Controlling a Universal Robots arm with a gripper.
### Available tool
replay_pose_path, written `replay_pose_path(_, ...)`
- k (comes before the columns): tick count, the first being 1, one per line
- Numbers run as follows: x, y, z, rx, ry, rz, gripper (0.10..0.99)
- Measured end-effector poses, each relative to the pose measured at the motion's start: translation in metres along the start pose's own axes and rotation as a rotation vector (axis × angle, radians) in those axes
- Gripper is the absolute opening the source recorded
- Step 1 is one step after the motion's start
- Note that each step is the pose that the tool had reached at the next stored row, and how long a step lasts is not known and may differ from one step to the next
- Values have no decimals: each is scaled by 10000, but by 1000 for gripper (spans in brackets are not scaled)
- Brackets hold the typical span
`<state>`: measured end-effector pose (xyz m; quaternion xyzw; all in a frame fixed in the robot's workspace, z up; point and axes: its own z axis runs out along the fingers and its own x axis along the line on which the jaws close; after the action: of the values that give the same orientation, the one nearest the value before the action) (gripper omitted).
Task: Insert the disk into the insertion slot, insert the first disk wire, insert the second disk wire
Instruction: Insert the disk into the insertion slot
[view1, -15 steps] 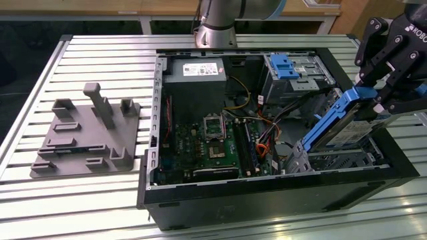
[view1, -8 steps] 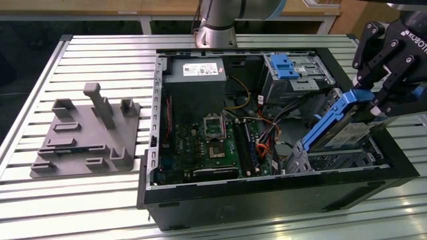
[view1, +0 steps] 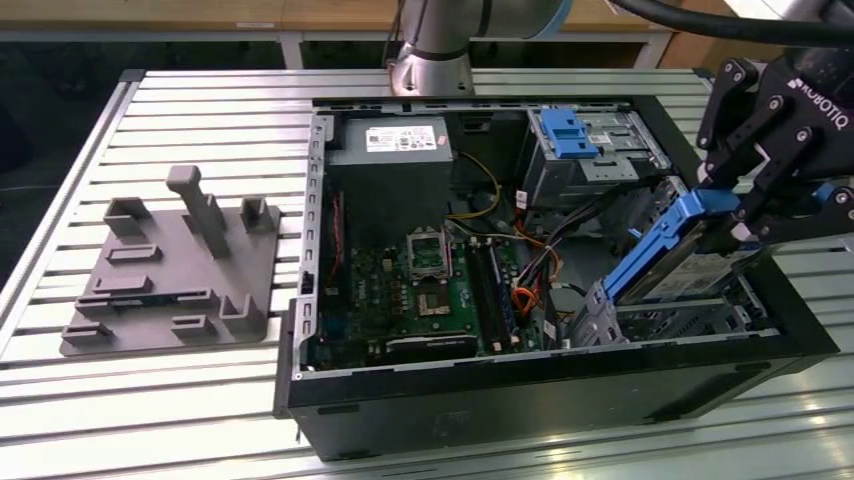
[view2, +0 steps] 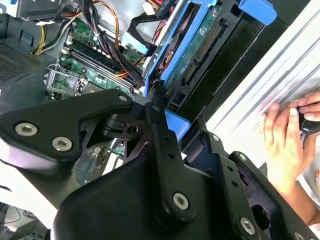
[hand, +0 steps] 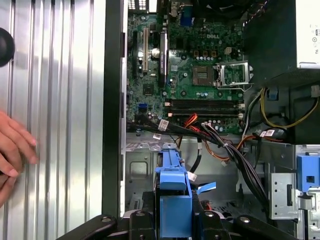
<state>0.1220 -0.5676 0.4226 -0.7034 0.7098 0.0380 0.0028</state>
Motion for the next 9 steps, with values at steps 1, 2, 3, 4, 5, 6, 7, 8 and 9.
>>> replay_pose_path(1,1,-1,15,1,-1,0,361)
replay_pose_path(2,2,-1,27,0,0,-1,361)
replay_pose_path(3,2,-2,40,0,1,-1,361)
replay_pose_path(4,3,-3,54,0,1,-2,361)
replay_pose_path(5,4,-3,68,0,0,-3,361)
replay_pose_path(6,5,-4,83,0,1,-3,361)
replay_pose_path(7,5,-5,96,0,5,-4,361)
replay_pose_path(8,6,-5,108,0,10,-5,373)
replay_pose_path(9,7,-6,116,0,30,-6,427)
